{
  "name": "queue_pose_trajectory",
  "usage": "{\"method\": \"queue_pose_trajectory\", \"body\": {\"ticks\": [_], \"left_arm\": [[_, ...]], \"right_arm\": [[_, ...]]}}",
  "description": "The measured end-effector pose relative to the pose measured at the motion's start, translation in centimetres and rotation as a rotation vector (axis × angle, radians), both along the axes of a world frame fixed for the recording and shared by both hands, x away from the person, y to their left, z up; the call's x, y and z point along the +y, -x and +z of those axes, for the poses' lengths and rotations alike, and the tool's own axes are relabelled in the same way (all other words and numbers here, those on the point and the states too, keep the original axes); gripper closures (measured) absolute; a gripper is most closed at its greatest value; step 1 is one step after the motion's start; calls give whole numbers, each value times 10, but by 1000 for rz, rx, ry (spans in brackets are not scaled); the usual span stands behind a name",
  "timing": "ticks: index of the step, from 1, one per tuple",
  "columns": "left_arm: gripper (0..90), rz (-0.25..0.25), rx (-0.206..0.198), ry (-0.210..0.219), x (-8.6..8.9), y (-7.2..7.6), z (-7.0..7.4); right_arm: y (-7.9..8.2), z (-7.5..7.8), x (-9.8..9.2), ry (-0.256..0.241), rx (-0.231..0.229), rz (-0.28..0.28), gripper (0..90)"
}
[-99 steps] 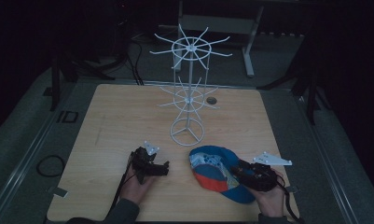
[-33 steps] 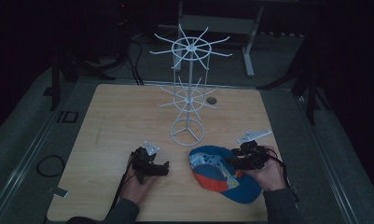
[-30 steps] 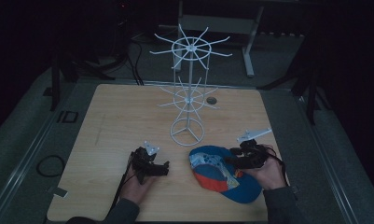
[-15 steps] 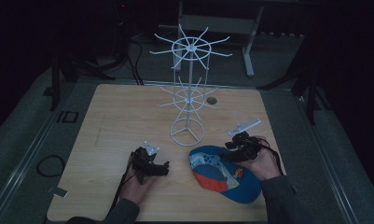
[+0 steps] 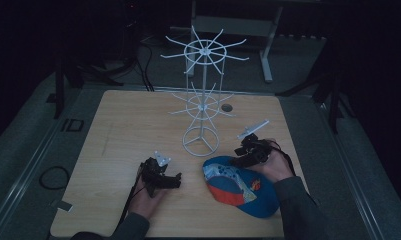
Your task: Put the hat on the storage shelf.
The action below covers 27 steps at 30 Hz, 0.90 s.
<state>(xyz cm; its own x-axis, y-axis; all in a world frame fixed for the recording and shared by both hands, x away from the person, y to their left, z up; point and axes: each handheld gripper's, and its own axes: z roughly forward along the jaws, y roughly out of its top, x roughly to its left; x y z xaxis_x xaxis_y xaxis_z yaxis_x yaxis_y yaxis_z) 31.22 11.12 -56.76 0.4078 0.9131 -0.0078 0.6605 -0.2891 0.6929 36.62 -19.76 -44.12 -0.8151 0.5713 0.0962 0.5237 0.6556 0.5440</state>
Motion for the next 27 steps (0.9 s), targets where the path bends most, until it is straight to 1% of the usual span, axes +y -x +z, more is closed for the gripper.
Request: {"method": "queue_pose_trajectory", "body": {"ticks": [5, 7, 12, 16, 18, 21, 23, 27], "left_arm": [[26, 0, 0, 0, 0, 0, 0], [26, 0, 0, 0, 0, 0, 0], [26, 0, 0, 0, 0, 0, 0], [26, 0, 0, 0, 0, 0, 0], [26, 0, 0, 0, 0, 0, 0], [26, 0, 0, 0, 0, 0, 0], [26, 0, -1, 0, 0, 0, 0], [26, 0, 0, 0, 0, 0, 0]], "right_arm": [[-5, -4, 4, 9, 17, 12, 445], [-7, -8, 8, 20, 27, 22, 438], [-8, -11, 14, 33, 33, 31, 426], [-10, -12, 17, 34, 36, 36, 412], [-13, -16, 19, 51, 46, 35, 396], [-14, -20, 22, 63, 62, 45, 372], [-15, -21, 23, 67, 61, 48, 364], [-19, -27, 27, 94, 74, 48, 312]]}}
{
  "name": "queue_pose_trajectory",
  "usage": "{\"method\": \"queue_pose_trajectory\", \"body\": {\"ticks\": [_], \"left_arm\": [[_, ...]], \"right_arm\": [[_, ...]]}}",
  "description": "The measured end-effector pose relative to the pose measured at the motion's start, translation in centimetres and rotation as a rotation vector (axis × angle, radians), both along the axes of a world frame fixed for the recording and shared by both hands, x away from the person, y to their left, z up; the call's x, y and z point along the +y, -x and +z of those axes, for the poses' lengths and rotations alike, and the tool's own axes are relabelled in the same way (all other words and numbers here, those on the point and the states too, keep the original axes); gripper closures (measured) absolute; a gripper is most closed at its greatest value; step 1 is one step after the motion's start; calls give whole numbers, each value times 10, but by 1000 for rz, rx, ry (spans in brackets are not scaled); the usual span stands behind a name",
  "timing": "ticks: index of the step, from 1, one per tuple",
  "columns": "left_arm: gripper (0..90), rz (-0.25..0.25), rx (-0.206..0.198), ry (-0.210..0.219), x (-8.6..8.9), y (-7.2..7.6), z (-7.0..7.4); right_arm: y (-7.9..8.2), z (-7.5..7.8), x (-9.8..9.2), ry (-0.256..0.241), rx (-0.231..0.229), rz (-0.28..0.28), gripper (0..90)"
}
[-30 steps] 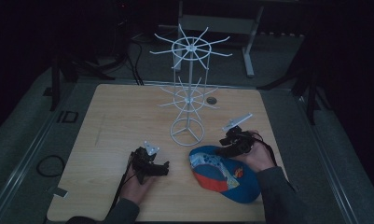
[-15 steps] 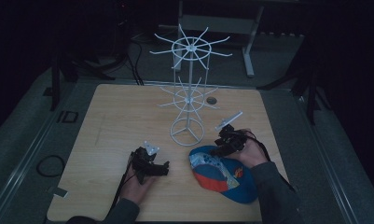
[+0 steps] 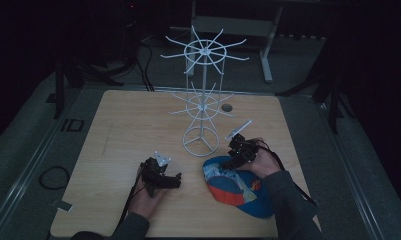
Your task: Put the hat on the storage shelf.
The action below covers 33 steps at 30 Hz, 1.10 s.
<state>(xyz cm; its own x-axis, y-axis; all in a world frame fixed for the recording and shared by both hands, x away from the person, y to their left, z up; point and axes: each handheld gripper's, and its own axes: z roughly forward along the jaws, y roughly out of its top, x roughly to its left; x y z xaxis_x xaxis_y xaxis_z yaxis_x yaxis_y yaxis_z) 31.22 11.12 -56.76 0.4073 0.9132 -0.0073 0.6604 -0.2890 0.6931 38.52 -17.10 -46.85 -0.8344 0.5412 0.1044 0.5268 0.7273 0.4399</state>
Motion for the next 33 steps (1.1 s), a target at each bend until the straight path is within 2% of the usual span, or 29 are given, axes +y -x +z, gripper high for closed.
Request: {"method": "queue_pose_trajectory", "body": {"ticks": [2, 5, 8, 9, 11, 13, 14, 15, 16, 17, 18, 22, 25, 28, 29, 32, 33], "left_arm": [[26, 0, 0, 0, 0, 0, 0], [26, 0, 0, 1, 0, 0, 0], [26, 1, 0, 1, 0, 0, 0], [26, -1, 2, 1, 0, 0, 0], [26, -1, 2, 1, 0, 0, 0], [26, -1, 2, 0, 0, 0, 0], [26, -1, 2, 0, 0, 0, 0], [26, 1, 0, 3, 0, 0, 0], [26, 1, 0, 3, 0, 0, 0], [26, 3, -1, 3, 0, 0, 0], [26, 3, -1, 3, 0, 0, 0], [26, -2, 1, -2, 0, 0, 0], [26, -1, 0, 0, 0, 0, 0], [26, 0, 0, 1, 0, 0, 0], [26, 0, 0, 1, 0, 0, 0], [26, 0, 0, 1, 0, 0, 0], [26, 0, 1, 1, 0, 0, 0]], "right_arm": [[-1, -3, 2, 15, 16, 1, 286], [-3, -12, 9, 90, 38, 12, 247], [-4, -16, 12, 108, 55, 24, 254], [-5, -20, 15, 146, 63, 18, 348], [-5, -24, 18, 208, 70, 4, 465], [-4, -26, 20, 235, 79, 12, 621], [-4, -26, 20, 235, 79, 12, 621], [-3, -26, 20, 226, 78, 38, 730], [-3, -26, 20, 226, 78, 38, 730], [-1, -23, 20, 229, 59, 48, 803], [0, -21, 20, 224, 54, 55, 817], [4, -15, 16, 210, 36, 64, 837], [10, -3, 8, 191, -19, 49, 847], [14, 3, 4, 170, -43, 41, 848], [16, 9, 0, 141, -64, 30, 849], [19, 19, -8, 86, -74, 19, 848], [19, 19, -8, 86, -74, 19, 848]]}}
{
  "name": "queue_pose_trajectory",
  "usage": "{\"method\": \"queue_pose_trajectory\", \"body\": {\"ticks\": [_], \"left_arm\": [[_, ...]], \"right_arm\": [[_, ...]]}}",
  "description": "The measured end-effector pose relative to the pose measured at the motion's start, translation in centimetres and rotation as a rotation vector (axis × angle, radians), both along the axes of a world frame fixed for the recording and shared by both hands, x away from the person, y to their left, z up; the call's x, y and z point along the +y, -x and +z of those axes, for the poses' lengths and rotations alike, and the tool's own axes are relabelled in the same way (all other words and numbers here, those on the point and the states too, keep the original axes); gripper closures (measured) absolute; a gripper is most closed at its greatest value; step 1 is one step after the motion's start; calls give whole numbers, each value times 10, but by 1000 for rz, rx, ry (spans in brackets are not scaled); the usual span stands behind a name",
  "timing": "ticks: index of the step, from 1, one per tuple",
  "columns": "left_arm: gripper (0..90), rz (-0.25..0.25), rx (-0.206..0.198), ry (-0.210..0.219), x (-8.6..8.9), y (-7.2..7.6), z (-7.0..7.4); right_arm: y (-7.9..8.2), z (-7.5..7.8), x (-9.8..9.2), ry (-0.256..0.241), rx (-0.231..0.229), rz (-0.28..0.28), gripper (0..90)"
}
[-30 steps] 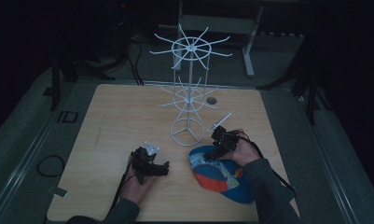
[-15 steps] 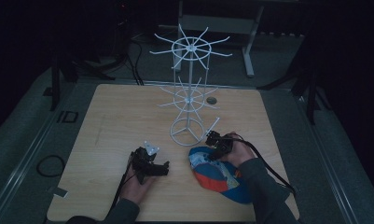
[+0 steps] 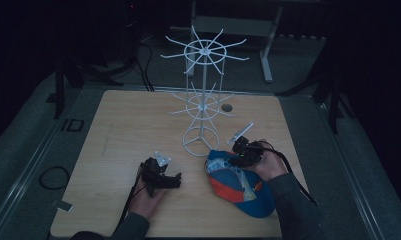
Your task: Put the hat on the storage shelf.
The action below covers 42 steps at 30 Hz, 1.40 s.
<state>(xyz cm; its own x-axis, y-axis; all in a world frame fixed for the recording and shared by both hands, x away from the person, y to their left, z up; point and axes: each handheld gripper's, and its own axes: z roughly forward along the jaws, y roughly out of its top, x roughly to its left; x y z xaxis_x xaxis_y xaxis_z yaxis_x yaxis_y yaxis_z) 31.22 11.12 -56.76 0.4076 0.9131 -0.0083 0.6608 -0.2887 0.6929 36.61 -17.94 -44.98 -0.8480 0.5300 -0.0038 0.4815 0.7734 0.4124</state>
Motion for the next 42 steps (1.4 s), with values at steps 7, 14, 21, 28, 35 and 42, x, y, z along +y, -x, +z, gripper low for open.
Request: {"method": "queue_pose_trajectory", "body": {"ticks": [7, 14, 21, 28, 35, 42], "left_arm": [[26, -1, 2, 0, 0, 0, 0], [26, -1, 2, 0, 0, 0, 0], [26, -2, 1, -3, 0, 0, 0], [26, -2, 1, -2, 0, 0, 0], [26, -1, 1, -2, 0, 0, 0], [26, -1, 1, -2, 0, 0, 0]], "right_arm": [[7, 14, -16, -86, -16, -16, 845], [14, 31, -31, -180, -52, -28, 844], [23, 44, -42, -241, -96, -38, 844], [31, 54, -47, -290, -130, -39, 844], [36, 66, -52, -343, -156, -46, 844], [40, 75, -57, -372, -188, -57, 845]]}}
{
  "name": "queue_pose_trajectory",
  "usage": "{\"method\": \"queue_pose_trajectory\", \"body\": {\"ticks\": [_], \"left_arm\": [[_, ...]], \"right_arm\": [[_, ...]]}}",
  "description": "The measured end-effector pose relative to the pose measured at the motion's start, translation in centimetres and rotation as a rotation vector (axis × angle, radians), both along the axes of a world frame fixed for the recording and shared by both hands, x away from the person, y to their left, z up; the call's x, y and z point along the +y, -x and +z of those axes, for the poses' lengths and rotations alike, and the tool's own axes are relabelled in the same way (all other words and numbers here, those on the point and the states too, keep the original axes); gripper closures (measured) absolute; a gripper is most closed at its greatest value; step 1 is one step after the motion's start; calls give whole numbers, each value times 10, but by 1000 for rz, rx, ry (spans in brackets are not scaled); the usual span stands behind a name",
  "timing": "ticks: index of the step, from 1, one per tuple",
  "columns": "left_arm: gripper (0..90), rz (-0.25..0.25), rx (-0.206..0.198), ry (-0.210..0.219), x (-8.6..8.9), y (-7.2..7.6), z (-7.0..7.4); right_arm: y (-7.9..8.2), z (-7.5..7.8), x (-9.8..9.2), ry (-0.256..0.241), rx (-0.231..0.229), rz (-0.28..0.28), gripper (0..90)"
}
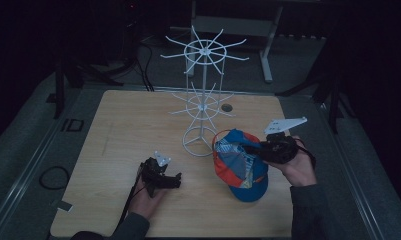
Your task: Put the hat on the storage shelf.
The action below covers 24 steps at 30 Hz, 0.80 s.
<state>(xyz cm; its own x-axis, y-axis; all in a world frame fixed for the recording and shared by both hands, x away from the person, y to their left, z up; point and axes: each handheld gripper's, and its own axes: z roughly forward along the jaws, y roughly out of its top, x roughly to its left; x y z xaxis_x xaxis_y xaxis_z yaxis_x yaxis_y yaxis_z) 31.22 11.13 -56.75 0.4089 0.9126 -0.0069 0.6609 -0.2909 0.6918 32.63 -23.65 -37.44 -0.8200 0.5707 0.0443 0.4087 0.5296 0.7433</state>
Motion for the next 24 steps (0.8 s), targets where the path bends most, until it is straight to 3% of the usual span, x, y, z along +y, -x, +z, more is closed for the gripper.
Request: {"method": "queue_pose_trajectory", "body": {"ticks": [12, 24], "left_arm": [[26, 0, 0, 0, 0, 0, 0], [26, 0, 0, 0, 0, 0, 0]], "right_arm": [[4, 13, -11, -84, -37, -26, 845], [6, 26, -11, -116, -60, -27, 845]]}}
